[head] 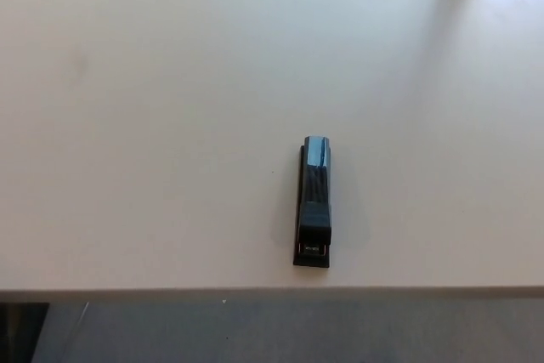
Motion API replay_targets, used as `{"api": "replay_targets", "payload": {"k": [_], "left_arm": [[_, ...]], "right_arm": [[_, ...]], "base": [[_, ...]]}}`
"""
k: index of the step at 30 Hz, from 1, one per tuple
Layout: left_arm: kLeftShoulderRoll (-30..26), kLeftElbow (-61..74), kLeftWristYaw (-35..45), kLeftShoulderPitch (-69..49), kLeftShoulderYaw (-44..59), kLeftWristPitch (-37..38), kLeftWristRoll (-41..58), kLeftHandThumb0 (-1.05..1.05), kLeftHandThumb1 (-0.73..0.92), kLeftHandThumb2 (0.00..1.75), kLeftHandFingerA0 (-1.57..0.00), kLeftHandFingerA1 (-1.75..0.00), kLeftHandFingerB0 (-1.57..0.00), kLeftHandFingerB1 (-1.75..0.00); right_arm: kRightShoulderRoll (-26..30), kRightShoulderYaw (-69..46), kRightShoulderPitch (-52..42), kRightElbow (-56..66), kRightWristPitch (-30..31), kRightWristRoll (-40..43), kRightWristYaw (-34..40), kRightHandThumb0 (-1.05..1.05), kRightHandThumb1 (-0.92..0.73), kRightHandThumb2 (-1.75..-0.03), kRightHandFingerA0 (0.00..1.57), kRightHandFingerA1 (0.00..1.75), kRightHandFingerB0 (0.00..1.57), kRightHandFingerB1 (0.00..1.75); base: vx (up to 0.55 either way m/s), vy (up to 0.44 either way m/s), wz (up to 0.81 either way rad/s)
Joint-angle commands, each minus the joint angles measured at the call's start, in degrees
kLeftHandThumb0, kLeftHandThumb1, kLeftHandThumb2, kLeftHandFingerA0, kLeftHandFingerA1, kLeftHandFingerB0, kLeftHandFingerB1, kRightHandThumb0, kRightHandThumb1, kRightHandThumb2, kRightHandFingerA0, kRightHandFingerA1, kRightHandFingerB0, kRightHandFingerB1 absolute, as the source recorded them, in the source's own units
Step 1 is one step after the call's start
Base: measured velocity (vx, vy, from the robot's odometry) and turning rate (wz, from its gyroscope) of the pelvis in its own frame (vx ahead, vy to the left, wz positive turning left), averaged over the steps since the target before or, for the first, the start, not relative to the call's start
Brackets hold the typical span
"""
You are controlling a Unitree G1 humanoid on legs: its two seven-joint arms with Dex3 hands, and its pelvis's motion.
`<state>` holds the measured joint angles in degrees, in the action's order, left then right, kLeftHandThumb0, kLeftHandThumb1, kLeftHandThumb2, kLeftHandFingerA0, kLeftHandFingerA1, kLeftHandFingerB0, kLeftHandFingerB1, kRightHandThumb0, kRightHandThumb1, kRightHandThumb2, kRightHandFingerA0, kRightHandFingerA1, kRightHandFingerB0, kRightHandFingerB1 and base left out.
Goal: The robot uses its right hand to press on the stapler that is in the middle of the desk
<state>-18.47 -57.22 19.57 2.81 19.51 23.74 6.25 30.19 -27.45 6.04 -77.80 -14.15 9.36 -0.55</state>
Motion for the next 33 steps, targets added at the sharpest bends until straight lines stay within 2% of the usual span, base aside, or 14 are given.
{"api": "replay_targets", "payload": {"k": [1, 12, 14, 15, 16, 17, 18, 19, 21, 28, 29, 30, 32, 33], "left_arm": [[-1.22, 0.22, -0.52, -0.68, 0.02, -0.81, 0.86, -0.76, 0.69, 1.09, 0.0, -0.46, -0.08, -0.43], [-1.89, -0.23, -1.2, -1.92, -1.36, 0.09, -0.22, -0.79, 0.71, 1.11, 0.0, -0.46, -0.1, -0.43], [-1.76, -0.22, -0.87, -2.05, -1.29, 0.22, 0.1, -0.79, 0.71, 1.11, 0.0, -0.45, -0.1, -0.42], [-1.69, -0.23, -0.87, -2.13, -1.24, 0.2, 0.18, -0.78, 0.71, 1.1, 0.0, -0.45, -0.11, -0.43], [-1.62, -0.32, -0.9, -2.19, -1.19, 0.06, 0.26, -0.74, 0.92, 0.74, -0.08, -0.41, -0.09, -0.34], [-1.65, -0.38, -1.0, -2.23, -1.21, -0.03, 0.2, -0.8, 0.71, 1.11, 0.0, -0.45, -0.11, -0.43], [-1.69, -0.34, -1.09, -2.37, -1.25, 0.06, 0.11, -0.8, 0.71, 1.11, 0.0, -0.45, -0.11, -0.42], [-1.76, -0.36, -1.01, -2.31, -1.27, -0.1, 0.1, -0.71, 0.92, 0.72, -0.07, -0.38, -0.08, -0.34], [-1.77, -0.55, -0.97, -2.37, -1.32, -0.39, 0.08, -0.72, 0.92, 0.72, -0.07, -0.38, -0.08, -0.33], [-2.21, -1.2, -0.35, -2.65, -2.13, -1.39, 0.0, -0.68, 0.92, 0.73, -0.03, -0.33, -0.04, -0.3], [-2.39, -1.37, -0.2, -2.74, -2.28, -1.61, -0.04, -0.69, 0.76, 1.11, -0.02, -0.41, -0.01, -0.36], [-2.65, -1.23, -1.17, -2.78, -2.78, -2.61, -0.65, -0.68, 0.92, 0.75, -0.06, -0.33, -0.06, -0.3], [-2.77, -1.3, -1.23, -3.01, -3.0, -2.59, -0.64, -0.67, 0.92, 0.75, -0.06, -0.33, -0.06, -0.3], [-2.83, -1.11, -1.16, -3.22, -3.14, -3.24, -0.57, -0.68, 0.76, 1.11, 0.0, -0.41, -0.02, -0.37]], "right_arm": [[-1.23, 1.85, -1.25, -0.32, 6.39, -1.62, -3.21, -0.15, -0.71, -0.67, 1.08, 0.77, 0.74, 0.63], [-3.43, 7.52, -1.6, -0.78, 15.47, -3.83, -13.86, -0.41, -0.69, -0.61, 0.94, 0.62, 0.47, 0.39], [-3.73, 8.4, -1.8, -0.63, 14.84, -4.51, -17.23, -0.54, -0.68, -0.6, 0.42, 0.4, 0.27, 0.3], [-3.71, 8.76, -1.83, -0.57, 14.79, -4.75, -18.23, -0.66, -0.57, -0.84, 0.14, 0.43, 0.08, 0.39], [-3.6, 9.16, -1.76, -0.49, 14.96, -4.9, -19.76, -0.67, -0.57, -0.94, 0.0, 0.33, 0.0, 0.28], [-3.66, 9.25, -1.62, -0.4, 14.86, -4.72, -21.1, -0.74, -0.63, -0.89, 0.0, 0.15, 0.0, 0.11], [-3.87, 8.86, -1.54, -0.31, 14.58, -4.16, -21.96, -0.81, -0.67, -1.0, 0.0, 0.15, 0.0, 0.11], [-3.99, 8.35, -1.23, -0.26, 14.52, -3.62, -22.02, -0.88, -0.67, -1.01, 0.0, 0.1, 0.0, 0.09], [-4.06, 8.35, -0.94, -0.16, 14.06, -3.73, -21.62, -0.91, -0.68, -1.04, 0.0, 0.07, 0.0, 0.07], [-6.13, 7.69, 0.52, 1.15, 11.75, -2.87, -22.17, -0.89, -0.78, -1.06, 0.0, 0.04, 0.01, 0.08], [-6.43, 8.57, 0.52, 1.43, 10.99, -3.69, -22.2, -0.92, -0.79, -1.09, 0.0, 0.04, 0.0, 0.06], [-7.0, 8.87, 0.62, 1.89, 10.09, -3.81, -22.55, -0.99, -0.82, -1.1, 0.0, 0.0, 0.0, 0.0], [-8.17, 9.83, -0.03, 2.89, 5.69, -4.4, -23.11, -1.0, -0.84, -1.12, 0.0, 0.0, 0.0, 0.0], [-8.75, 9.69, -0.02, 3.27, 4.94, -4.03, -22.86, -1.0, -0.81, -1.1, 0.0, 0.01, 0.0, 0.0]], "base": [[0.0, 0.0, 0.0], [0.0, 0.0, 0.0], [0.0, 0.0, 0.0], [0.0, 0.0, 0.0], [0.0, 0.0, 0.0], [0.0, 0.0, 0.0], [0.0, 0.0, 0.0], [0.0, 0.0, 0.0], [0.0, 0.0, 0.0], [0.0, 0.0, 0.0], [0.0, 0.0, 0.0], [0.0, 0.0, 0.0], [0.0, 0.0, 0.0], [0.0, 0.0, 0.0]]}}
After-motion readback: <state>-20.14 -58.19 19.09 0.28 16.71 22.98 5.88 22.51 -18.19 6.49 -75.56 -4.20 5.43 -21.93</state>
